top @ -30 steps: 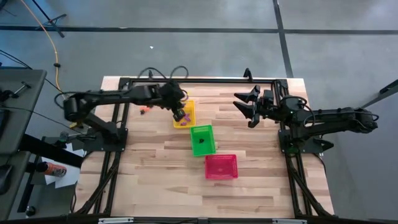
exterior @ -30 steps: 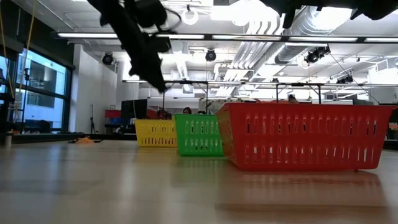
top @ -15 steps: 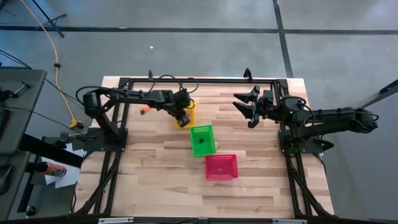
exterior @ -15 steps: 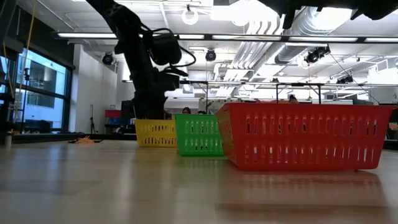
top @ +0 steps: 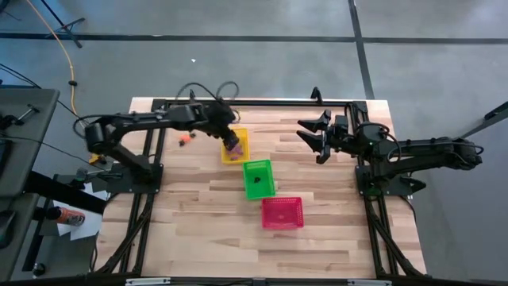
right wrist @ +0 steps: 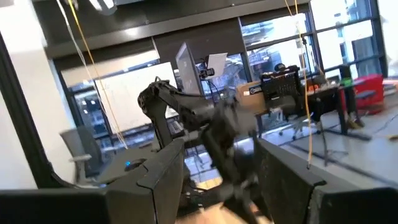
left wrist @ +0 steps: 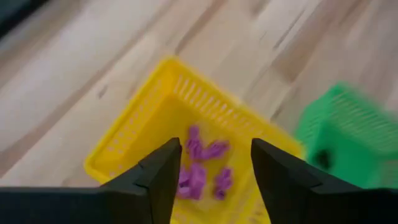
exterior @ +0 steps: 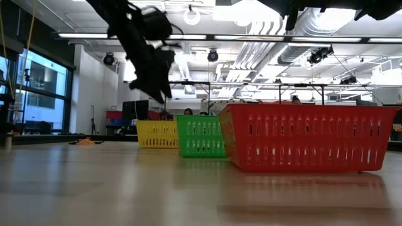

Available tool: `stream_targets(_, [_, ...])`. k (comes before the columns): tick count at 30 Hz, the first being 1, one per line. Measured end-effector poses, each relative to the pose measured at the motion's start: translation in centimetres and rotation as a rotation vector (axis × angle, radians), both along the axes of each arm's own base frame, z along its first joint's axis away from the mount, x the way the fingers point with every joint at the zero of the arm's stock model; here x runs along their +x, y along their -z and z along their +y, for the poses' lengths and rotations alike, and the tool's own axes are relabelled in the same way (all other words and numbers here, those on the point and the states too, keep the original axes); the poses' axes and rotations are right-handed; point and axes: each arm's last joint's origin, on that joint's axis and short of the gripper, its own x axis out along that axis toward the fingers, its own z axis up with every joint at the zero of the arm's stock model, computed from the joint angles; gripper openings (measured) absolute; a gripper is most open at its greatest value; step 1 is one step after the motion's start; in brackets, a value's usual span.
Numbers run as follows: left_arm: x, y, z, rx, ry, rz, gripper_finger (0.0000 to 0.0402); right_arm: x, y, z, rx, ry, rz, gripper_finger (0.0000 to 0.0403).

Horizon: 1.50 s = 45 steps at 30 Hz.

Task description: Sort Halloween decoration

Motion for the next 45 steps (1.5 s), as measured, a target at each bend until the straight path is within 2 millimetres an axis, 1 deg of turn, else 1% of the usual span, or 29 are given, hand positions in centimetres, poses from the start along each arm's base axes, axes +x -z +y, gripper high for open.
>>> stream_targets(3, [-0.9,-2.9,-0.3,0.054,0.032,-0.143,0.0192,0.1,-0.3,-0.1,0.082,0.000,-0.010,0.0188])
stream_targets(5, [-1.3,-5.4,-1.0,0.136,0.081,-0.273,0.0192,0.3,-0.9,-0.1,0.081,0.001,0.006,0.0188])
stream_targets(8, [-2.3,-9.3,-2.6,0.257,0.193,-0.495,0.0188,0.9,-1.9,-0.1,0.010,0.009,0.049,0.0188])
stream_targets(11, [-3.6,-12.9,-4.5,0.347,0.279,-0.721,0.0181,1.7,-2.7,-0.2,-0.079,0.010,0.103,0.0188])
stream_targets(13, [-4.6,-14.5,-5.6,0.381,0.319,-0.816,0.0176,2.2,-3.0,-0.2,-0.125,0.017,0.151,0.0188])
stream_targets(16, [-5.9,-15.7,-7.1,0.398,0.362,-0.873,0.0167,2.8,-3.2,-0.3,-0.163,0.021,0.210,0.0188])
stream_targets(19, [-6.8,-15.3,-8.2,0.397,0.391,-0.914,0.0157,3.2,-3.3,-0.3,-0.167,0.020,0.241,0.0188])
stream_targets(25, [-6.9,-12.0,-9.1,0.380,0.337,-0.976,0.0134,3.1,-3.6,-0.3,-0.167,0.019,0.243,0.0188])
stream_targets(28, [-6.8,-11.0,-9.1,0.375,0.320,-1.037,0.0126,3.1,-3.5,-0.3,-0.160,0.018,0.242,0.0188])
stream_targets(32, [-6.7,-10.8,-9.1,0.379,0.319,-1.049,0.0124,3.1,-3.5,-0.3,-0.122,0.010,0.238,0.0188])
stream_targets(42, [-6.7,-10.8,-9.0,0.382,0.315,-1.049,0.0125,3.1,-3.5,-0.3,-0.106,0.007,0.237,0.0188])
stream_targets(44, [-6.7,-10.8,-9.0,0.382,0.315,-1.049,0.0124,3.1,-3.2,-0.4,-0.005,0.038,0.247,0.0188])
stream_targets(45, [-6.7,-10.8,-9.0,0.382,0.315,-1.049,0.0125,3.0,-2.8,-0.7,0.075,0.090,0.275,0.0188])
